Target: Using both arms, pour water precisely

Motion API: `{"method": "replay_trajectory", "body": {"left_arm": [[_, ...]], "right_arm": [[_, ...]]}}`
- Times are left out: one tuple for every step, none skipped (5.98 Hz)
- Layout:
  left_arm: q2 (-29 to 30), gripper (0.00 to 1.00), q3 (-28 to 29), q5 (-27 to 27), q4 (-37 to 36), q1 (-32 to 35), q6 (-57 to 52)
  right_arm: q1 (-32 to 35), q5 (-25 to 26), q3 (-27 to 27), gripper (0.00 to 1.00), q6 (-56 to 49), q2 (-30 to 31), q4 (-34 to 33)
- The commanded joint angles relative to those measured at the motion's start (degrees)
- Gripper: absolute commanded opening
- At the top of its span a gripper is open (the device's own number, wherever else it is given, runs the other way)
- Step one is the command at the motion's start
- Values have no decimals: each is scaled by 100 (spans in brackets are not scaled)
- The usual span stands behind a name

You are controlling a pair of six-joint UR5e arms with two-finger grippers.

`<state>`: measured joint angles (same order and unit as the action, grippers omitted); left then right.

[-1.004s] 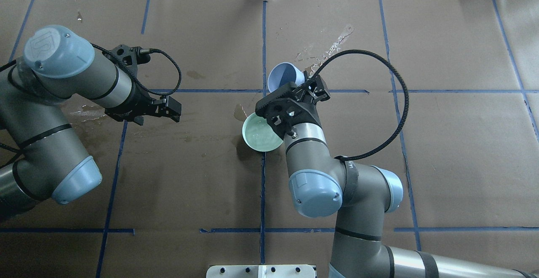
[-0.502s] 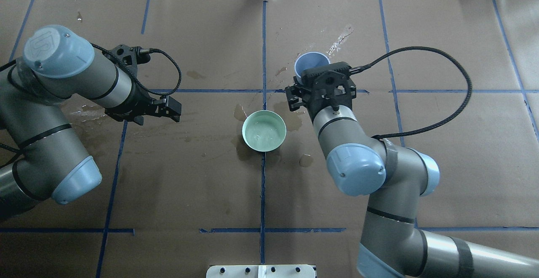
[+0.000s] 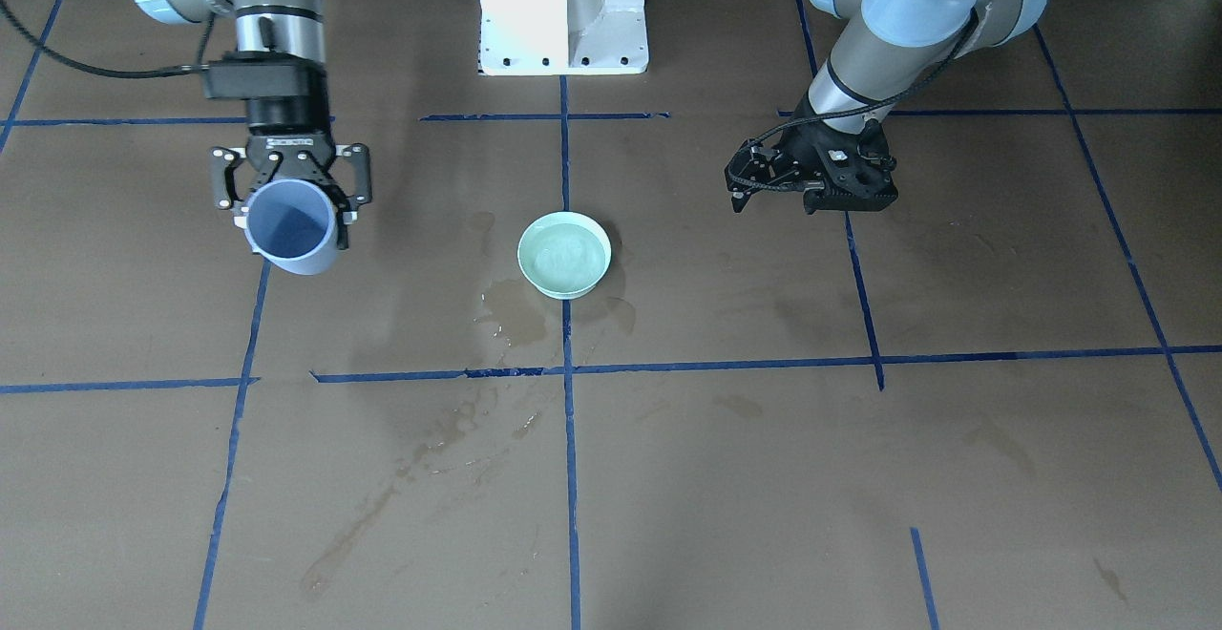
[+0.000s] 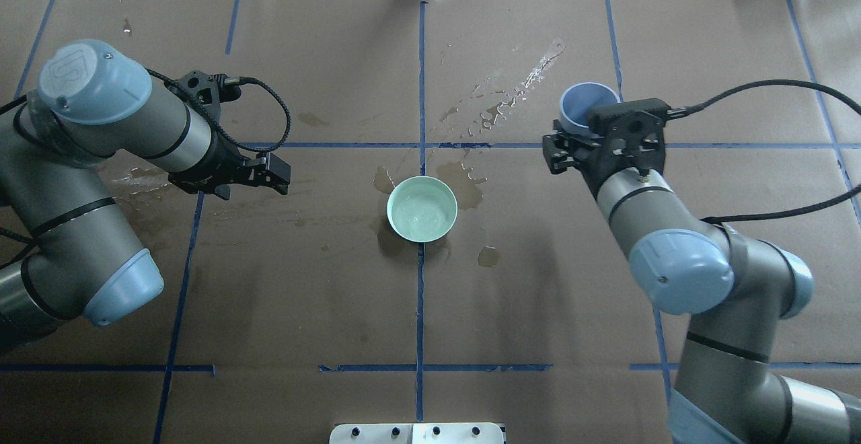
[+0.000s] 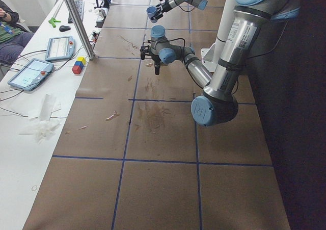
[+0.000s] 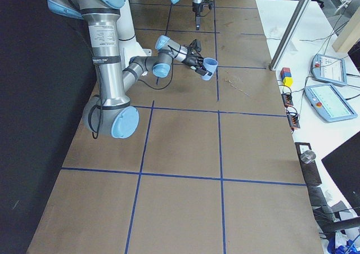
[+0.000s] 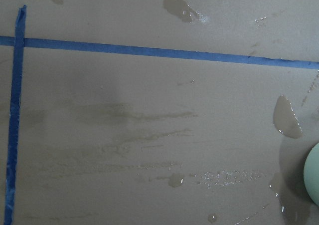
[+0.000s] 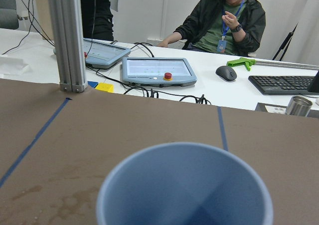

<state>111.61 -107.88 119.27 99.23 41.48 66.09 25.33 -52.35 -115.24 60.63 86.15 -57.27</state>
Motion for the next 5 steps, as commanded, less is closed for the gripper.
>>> {"method": "replay_trajectory", "body": {"left_arm": [[1, 100, 3, -9, 0, 0, 0], [1, 100, -5, 0, 0, 0, 0], [1, 100, -5, -9, 0, 0, 9], [1, 100, -5, -9, 0, 0, 9], [36, 100, -5, -9, 0, 0, 9]], "right_arm": [[138, -47, 262, 2, 19, 1190, 1703], [182, -47, 891, 2, 10, 1306, 2580], [348, -47, 1559, 3, -59, 1308, 3241], [524, -64, 1975, 6, -95, 1308, 3579], [560, -65, 2170, 7, -52, 1299, 3599]]}}
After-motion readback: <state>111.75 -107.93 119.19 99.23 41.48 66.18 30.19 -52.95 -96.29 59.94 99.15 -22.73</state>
